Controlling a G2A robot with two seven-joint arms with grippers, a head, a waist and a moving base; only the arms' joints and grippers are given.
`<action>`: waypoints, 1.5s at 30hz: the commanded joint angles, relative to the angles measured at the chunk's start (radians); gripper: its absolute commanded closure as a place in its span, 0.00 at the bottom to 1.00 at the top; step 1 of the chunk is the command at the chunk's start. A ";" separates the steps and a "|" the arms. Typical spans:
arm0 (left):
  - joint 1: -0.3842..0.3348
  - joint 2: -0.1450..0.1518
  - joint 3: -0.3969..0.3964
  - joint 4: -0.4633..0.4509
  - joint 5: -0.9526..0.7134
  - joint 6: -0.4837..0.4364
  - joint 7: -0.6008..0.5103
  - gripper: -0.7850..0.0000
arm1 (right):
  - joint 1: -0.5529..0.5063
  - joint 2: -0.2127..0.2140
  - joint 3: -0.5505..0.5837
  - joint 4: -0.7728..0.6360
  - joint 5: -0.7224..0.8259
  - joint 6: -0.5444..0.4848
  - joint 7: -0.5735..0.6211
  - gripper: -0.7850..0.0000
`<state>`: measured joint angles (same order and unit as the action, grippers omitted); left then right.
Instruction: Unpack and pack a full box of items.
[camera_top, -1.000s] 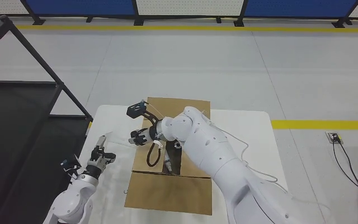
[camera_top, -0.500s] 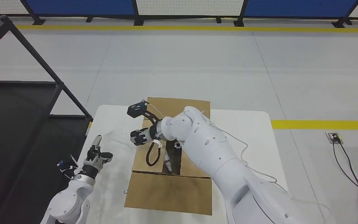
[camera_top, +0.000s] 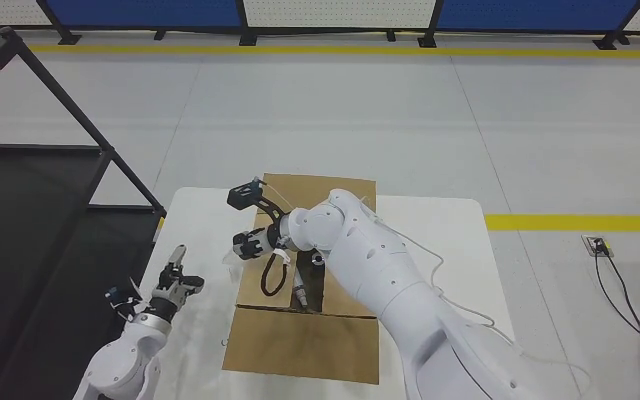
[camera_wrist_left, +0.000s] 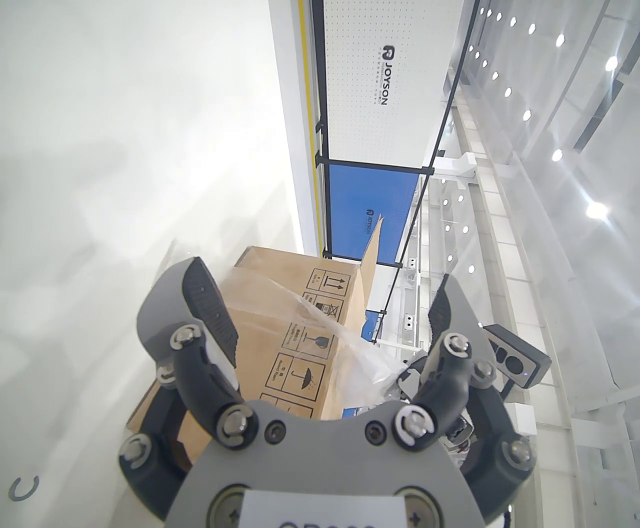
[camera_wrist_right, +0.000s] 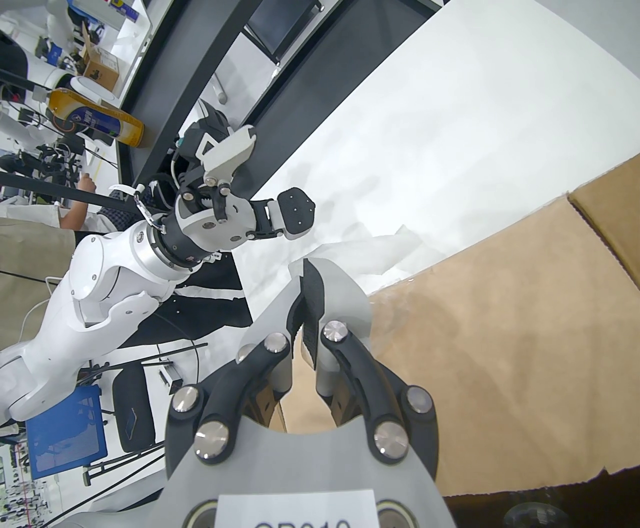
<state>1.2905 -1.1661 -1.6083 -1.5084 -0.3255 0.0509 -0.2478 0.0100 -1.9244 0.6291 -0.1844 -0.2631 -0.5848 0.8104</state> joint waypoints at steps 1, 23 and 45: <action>-0.001 0.006 0.003 0.014 0.045 -0.001 -0.069 0.00 | 0.000 0.000 0.002 0.001 -0.002 -0.002 -0.001 0.99; -0.020 0.020 0.024 0.073 0.196 -0.021 -0.165 0.00 | 0.000 -0.001 0.027 -0.002 -0.019 -0.005 -0.012 0.27; 0.041 0.036 0.002 0.074 0.349 -0.214 -0.222 0.00 | -0.001 0.003 0.053 0.007 -0.041 0.041 -0.045 0.19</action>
<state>1.3384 -1.1289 -1.6197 -1.4286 0.0033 -0.1725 -0.4780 0.0095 -1.9213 0.6804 -0.1769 -0.3036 -0.5441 0.7659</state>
